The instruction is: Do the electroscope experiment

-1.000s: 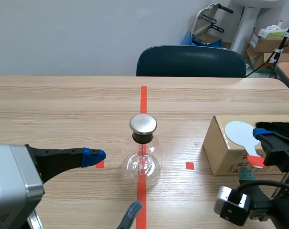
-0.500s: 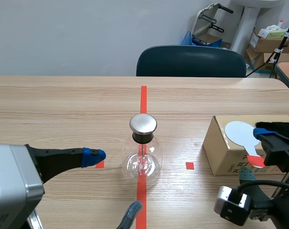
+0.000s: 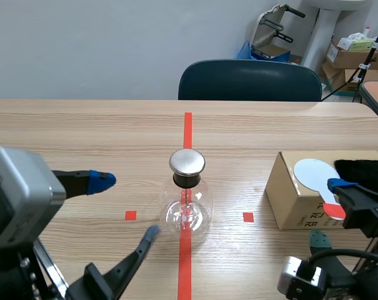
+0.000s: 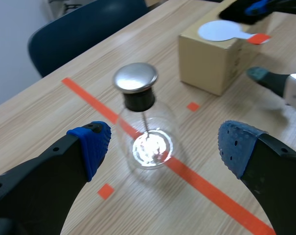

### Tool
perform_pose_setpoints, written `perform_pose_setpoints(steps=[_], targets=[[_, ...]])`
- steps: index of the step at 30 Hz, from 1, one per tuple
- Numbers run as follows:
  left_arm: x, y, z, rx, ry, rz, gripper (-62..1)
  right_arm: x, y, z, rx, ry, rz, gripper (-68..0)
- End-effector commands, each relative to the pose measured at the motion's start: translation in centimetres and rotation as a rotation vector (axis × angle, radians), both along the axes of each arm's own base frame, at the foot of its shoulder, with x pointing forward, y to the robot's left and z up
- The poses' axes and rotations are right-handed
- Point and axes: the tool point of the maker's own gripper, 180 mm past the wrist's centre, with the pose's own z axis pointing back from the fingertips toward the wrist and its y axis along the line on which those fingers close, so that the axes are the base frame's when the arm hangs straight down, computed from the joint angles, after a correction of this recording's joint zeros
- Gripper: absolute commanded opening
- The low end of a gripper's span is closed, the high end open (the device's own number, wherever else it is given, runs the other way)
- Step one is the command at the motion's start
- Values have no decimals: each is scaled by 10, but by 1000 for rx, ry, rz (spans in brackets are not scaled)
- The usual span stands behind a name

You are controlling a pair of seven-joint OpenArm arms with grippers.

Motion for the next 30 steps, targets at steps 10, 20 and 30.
perform_pose_setpoints(steps=[10, 20, 30], targets=[[36, 31, 9, -9, 25, 220, -235, -57, 0, 5, 82, 46, 28, 4], [53, 63, 41, -27, -48, 415, -235, -87, 5, 63, 428, 84, 32, 4], [38, 72, 61, 25, -161, 448, -234, -22, 22, 132, 854, 171, 95, 4]])
